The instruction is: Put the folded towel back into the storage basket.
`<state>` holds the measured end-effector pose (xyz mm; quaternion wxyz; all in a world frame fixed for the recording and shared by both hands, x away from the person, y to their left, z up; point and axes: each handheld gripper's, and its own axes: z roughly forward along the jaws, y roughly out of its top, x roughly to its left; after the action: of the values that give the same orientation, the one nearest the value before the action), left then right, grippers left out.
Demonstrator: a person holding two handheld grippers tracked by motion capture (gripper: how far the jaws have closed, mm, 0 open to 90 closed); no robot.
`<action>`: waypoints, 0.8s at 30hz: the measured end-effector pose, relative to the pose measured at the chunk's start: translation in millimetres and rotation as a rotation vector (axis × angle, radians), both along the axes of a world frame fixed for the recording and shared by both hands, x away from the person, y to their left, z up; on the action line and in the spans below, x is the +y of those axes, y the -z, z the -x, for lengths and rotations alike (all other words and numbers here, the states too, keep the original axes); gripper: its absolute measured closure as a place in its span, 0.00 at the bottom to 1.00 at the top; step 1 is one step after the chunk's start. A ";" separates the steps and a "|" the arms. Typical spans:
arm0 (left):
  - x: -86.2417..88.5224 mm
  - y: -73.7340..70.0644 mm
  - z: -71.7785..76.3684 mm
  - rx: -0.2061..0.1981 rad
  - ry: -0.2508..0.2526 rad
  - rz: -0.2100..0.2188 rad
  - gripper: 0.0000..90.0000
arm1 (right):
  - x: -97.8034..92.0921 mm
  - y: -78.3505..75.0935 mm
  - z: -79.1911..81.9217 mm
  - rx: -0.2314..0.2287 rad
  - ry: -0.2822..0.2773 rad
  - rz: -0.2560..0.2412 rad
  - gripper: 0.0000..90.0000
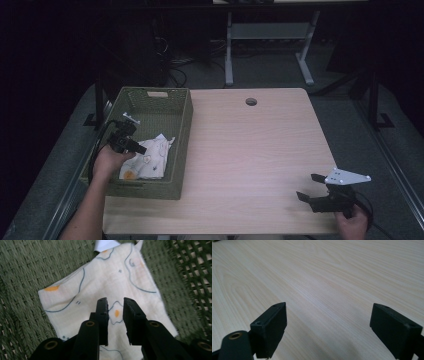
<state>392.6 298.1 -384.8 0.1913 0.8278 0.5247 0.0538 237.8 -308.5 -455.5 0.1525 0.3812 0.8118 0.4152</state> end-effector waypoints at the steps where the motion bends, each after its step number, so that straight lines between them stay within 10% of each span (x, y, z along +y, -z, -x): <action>1: 0.2 -1.0 1.0 -0.008 -0.003 0.002 0.81 | 0.1 0.4 -0.4 0.001 -0.001 0.002 0.15; 24: 5.6 -16.3 22.1 -0.086 -0.030 0.152 0.63 | 5.5 1.9 1.4 0.008 -0.008 0.013 0.15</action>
<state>370.5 303.7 -368.5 0.2749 0.7999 0.5308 0.0523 236.4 -302.9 -457.4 0.1501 0.3786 0.8165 0.4093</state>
